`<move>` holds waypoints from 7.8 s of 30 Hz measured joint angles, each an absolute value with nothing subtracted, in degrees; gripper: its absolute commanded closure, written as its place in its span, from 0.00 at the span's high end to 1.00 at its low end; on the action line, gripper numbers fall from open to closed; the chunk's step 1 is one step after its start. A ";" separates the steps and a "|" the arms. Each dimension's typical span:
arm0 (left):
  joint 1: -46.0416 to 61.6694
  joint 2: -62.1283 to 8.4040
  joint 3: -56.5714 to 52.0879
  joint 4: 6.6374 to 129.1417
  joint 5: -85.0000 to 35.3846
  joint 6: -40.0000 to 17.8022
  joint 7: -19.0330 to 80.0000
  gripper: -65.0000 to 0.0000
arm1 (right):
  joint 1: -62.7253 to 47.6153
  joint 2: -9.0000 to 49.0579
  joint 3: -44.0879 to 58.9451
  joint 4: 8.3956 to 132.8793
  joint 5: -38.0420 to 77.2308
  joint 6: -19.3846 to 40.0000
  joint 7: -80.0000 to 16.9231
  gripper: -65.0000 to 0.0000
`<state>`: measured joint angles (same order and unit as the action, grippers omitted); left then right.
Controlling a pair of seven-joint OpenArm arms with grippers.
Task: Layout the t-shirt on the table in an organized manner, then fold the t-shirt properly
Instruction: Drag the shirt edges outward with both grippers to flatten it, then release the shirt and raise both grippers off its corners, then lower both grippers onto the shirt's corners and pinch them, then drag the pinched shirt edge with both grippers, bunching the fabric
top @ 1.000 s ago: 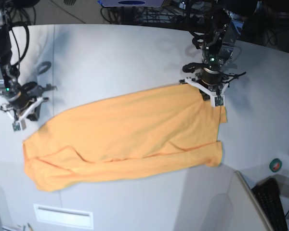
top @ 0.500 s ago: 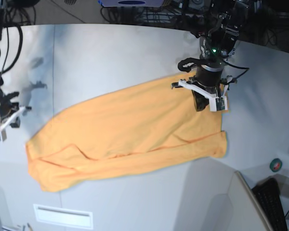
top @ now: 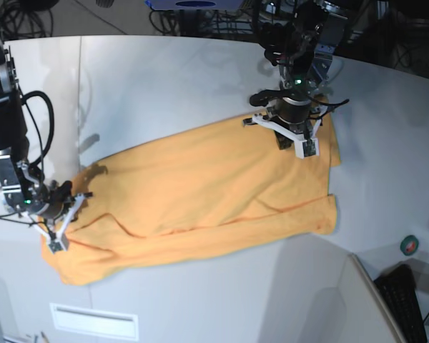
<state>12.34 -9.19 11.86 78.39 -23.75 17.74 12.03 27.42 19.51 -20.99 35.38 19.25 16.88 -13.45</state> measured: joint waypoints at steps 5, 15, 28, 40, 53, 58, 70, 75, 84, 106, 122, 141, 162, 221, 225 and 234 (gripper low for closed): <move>13.85 -11.68 11.66 75.75 -23.31 17.89 10.37 0.00 | 28.23 17.56 -24.27 29.80 19.35 16.67 -11.86 0.00; 19.22 -14.66 8.82 76.55 -22.76 16.56 8.08 0.00 | 12.80 20.32 -17.67 43.88 22.13 15.31 -7.31 0.00; 17.28 -14.41 3.81 78.26 -23.86 17.78 12.78 0.00 | -12.91 23.14 -7.38 76.29 20.01 4.25 -22.28 0.00; 24.27 -10.74 -7.14 93.14 -35.55 18.00 12.27 0.00 | -21.58 15.70 21.19 96.03 19.31 3.44 -26.61 0.22; 34.98 -10.63 -22.83 91.70 -52.62 2.44 12.05 0.82 | -15.51 7.31 44.16 84.66 19.20 28.12 -35.24 0.55; 34.37 -10.59 -22.39 87.18 -54.30 1.50 12.25 0.77 | -9.87 6.57 52.51 81.47 19.05 38.17 -44.88 0.55; 29.15 -10.66 -16.21 80.68 -53.95 -4.38 11.84 0.64 | -8.51 6.61 54.06 79.96 19.11 39.55 -48.93 0.55; 25.58 -10.66 -14.28 76.79 -54.08 -4.82 10.87 0.64 | -5.19 8.21 53.76 70.61 18.87 39.59 -48.80 0.55; 23.38 -11.00 -12.03 74.35 -54.28 -5.80 9.89 0.43 | -3.60 11.20 49.98 61.73 18.92 39.51 -44.42 0.55; 22.09 -11.55 -10.28 73.73 -54.08 -4.97 11.99 0.02 | -4.34 10.81 55.13 60.03 19.22 37.36 -39.24 0.48; 21.08 -13.02 -9.91 73.63 -54.08 -4.73 11.84 0.00 | -14.17 12.99 30.20 83.29 19.38 33.47 -35.31 0.00; 21.10 -15.81 -10.31 73.58 -54.04 -4.73 12.25 0.00 | -10.37 18.31 26.33 65.08 19.33 32.99 -33.21 0.00; 19.86 -16.82 -10.15 73.63 -54.02 -4.75 12.25 0.00 | -8.73 19.55 34.96 66.02 -4.14 32.97 -28.91 0.00; 17.06 -12.91 -19.57 94.35 -54.17 -4.58 33.85 0.00 | 0.49 6.48 47.99 95.33 26.46 31.40 -75.77 0.00; 8.60 -9.82 -24.34 92.92 -53.30 -4.75 41.82 0.00 | 6.20 9.19 43.40 92.90 25.41 25.41 -77.03 0.00; -7.84 -8.29 -25.50 68.73 -49.32 -4.43 42.74 0.00 | 19.68 11.94 29.50 70.78 26.04 12.73 -64.79 0.00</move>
